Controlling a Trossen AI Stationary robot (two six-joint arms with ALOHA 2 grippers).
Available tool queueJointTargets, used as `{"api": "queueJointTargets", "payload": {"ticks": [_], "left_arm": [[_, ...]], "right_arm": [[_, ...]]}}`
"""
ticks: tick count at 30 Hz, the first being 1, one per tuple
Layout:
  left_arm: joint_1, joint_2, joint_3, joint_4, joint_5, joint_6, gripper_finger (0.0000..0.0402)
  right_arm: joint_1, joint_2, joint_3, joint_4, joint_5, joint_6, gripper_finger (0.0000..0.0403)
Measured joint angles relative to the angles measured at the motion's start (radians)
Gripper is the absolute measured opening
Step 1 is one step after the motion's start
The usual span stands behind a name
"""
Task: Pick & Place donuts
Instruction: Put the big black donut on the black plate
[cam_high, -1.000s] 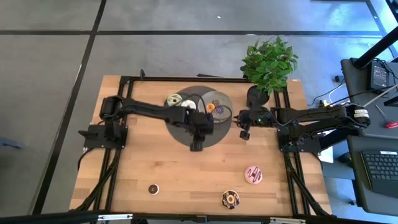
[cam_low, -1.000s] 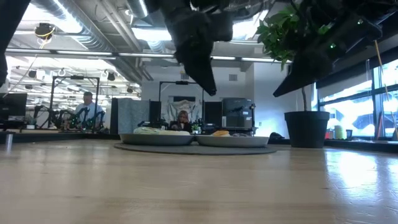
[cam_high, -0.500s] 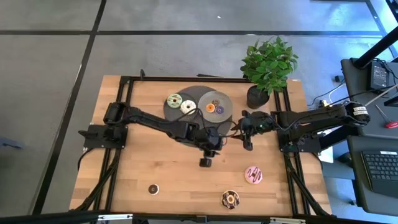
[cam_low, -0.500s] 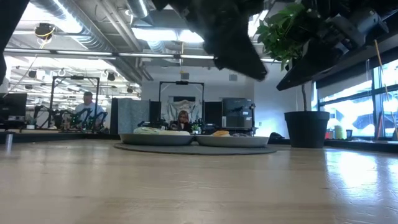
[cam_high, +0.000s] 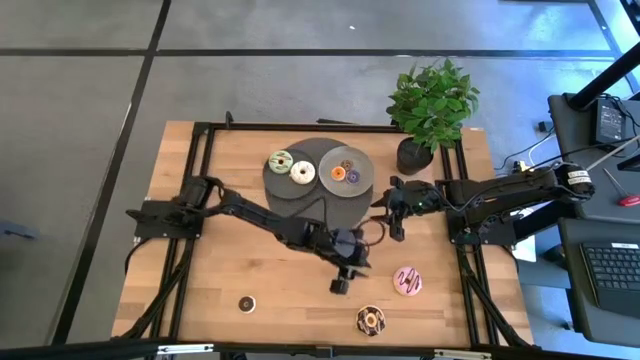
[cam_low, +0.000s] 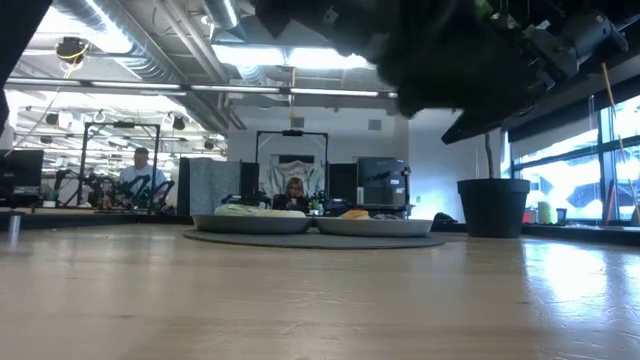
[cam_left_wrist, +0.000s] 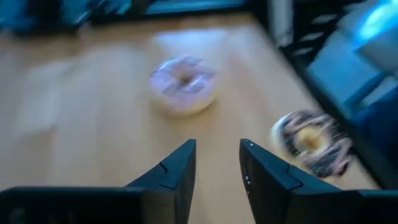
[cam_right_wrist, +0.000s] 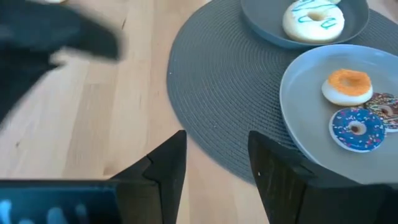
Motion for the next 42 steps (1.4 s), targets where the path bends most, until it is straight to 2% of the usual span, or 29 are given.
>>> {"api": "queueJointTargets", "payload": {"ticks": [5,8,14,22,26,29,37,42], "left_arm": [[-0.044,0.076,0.001,0.187,-0.017,0.053,0.0162],[-0.057,0.11,0.001,0.22,-0.056,0.065,0.0179],[-0.083,0.142,0.001,0.23,-0.054,0.024,0.0192],[-0.122,0.146,0.001,0.224,-0.046,-0.011,0.0189],[-0.116,0.146,0.017,0.207,0.018,-0.149,0.0182],[-0.113,0.146,0.049,0.197,0.073,-0.174,0.0176],[-0.138,0.156,0.119,0.059,-0.049,-0.109,0.0163],[-0.139,0.179,0.121,0.054,-0.051,-0.112,0.0162]], "right_arm": [[0.0,0.0,0.0,-0.009,0.001,0.004,0.0172],[0.0,0.0,0.0,-0.013,0.0,0.019,0.0172],[0.005,0.0,0.0,-0.023,0.014,0.023,0.0172],[0.005,0.002,0.0,-0.022,0.108,0.0,0.0172],[0.005,0.002,0.0,-0.021,0.133,0.0,0.0172],[0.005,0.002,0.0,-0.021,0.133,0.001,0.0172],[0.005,0.002,0.0,-0.021,0.133,0.006,0.0172],[0.004,0.002,0.0,-0.019,0.133,0.005,0.0172]]}}
